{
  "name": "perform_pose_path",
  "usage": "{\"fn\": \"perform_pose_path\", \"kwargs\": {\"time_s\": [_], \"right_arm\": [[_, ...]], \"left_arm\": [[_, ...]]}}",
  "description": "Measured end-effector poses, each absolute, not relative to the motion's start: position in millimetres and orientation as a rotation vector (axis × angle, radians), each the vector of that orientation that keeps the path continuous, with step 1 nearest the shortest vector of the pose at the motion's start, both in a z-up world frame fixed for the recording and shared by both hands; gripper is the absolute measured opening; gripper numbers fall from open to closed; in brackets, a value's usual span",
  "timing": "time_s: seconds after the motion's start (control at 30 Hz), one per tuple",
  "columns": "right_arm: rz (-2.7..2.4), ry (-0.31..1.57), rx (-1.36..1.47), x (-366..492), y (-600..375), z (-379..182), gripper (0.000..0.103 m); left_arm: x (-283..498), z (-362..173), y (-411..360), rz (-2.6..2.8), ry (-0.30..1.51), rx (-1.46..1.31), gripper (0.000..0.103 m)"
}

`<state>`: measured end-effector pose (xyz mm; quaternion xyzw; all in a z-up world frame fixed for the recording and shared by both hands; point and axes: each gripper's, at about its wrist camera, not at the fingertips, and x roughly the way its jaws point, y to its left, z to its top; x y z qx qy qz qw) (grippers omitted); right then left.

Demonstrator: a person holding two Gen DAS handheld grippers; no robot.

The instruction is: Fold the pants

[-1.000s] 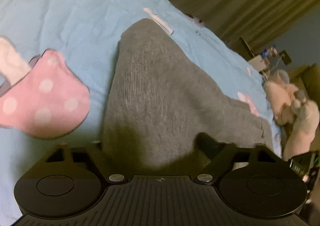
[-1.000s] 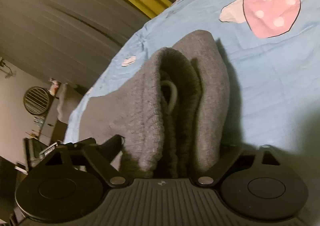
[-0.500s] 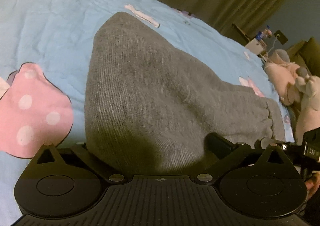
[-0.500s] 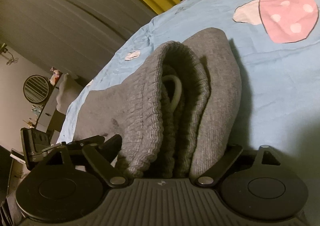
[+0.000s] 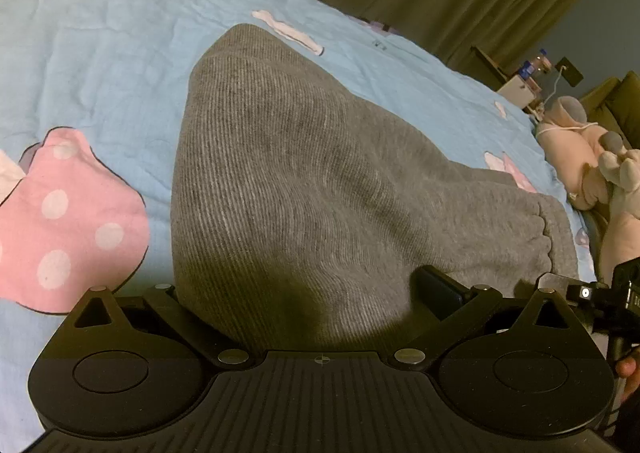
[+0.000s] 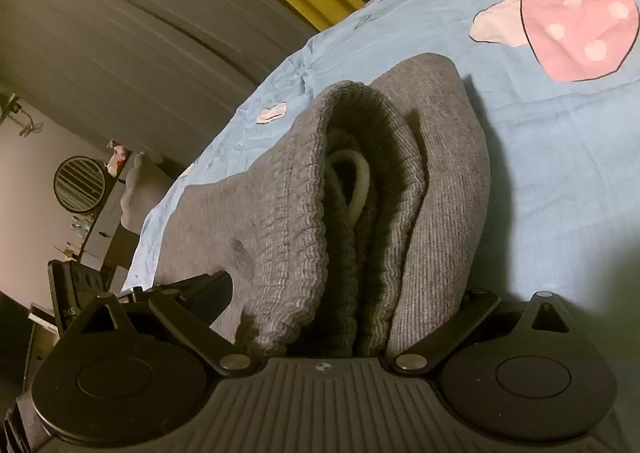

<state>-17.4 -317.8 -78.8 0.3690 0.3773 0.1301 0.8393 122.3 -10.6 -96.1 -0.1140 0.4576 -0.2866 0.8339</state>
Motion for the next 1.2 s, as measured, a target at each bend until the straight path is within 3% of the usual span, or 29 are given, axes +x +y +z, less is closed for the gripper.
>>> {"fn": "perform_pose_path", "kwargs": {"time_s": [0.43, 0.53, 0.6, 0.7, 0.77, 0.9, 0.97, 1.0, 1.03, 1.1, 1.2], "right_arm": [[0.256, 0.818, 0.753, -11.8, -309.0, -73.2, 0.097], [0.157, 0.837, 0.633, -15.7, -294.3, -63.1, 0.075], [0.143, 0.827, 0.577, -19.5, -286.2, -57.2, 0.072], [0.127, 0.825, 0.551, -20.5, -279.5, -51.3, 0.070], [0.126, 0.833, 0.550, -19.4, -278.2, -51.6, 0.072], [0.125, 0.858, 0.626, -10.0, -284.4, -59.6, 0.085], [0.130, 0.868, 0.641, -6.8, -286.2, -61.6, 0.088], [0.120, 0.871, 0.642, -6.1, -285.2, -61.2, 0.086], [0.097, 0.863, 0.636, -7.3, -284.2, -60.2, 0.077], [0.053, 0.831, 0.570, -13.6, -275.5, -53.4, 0.070], [0.034, 0.756, 0.512, -24.7, -261.4, -39.1, 0.064]], "left_arm": [[119.7, -94.5, -14.5, -0.597, 0.966, -0.223, 0.103], [112.4, -87.3, -17.6, -0.603, 0.935, -0.178, 0.085], [105.7, -79.8, -19.8, -0.611, 0.907, -0.141, 0.071], [101.3, -71.6, -18.6, -0.605, 0.890, -0.129, 0.061], [103.9, -73.6, -18.2, -0.602, 0.900, -0.140, 0.064], [115.2, -83.0, -22.0, -0.550, 0.959, -0.180, 0.088], [118.6, -85.4, -24.0, -0.543, 0.973, -0.189, 0.087], [118.0, -84.5, -25.1, -0.539, 0.970, -0.180, 0.076], [115.1, -80.8, -26.5, -0.548, 0.953, -0.162, 0.068], [106.1, -69.7, -31.0, -0.532, 0.912, -0.106, 0.050], [98.9, -56.8, -30.7, -0.513, 0.885, -0.104, 0.042]]}}
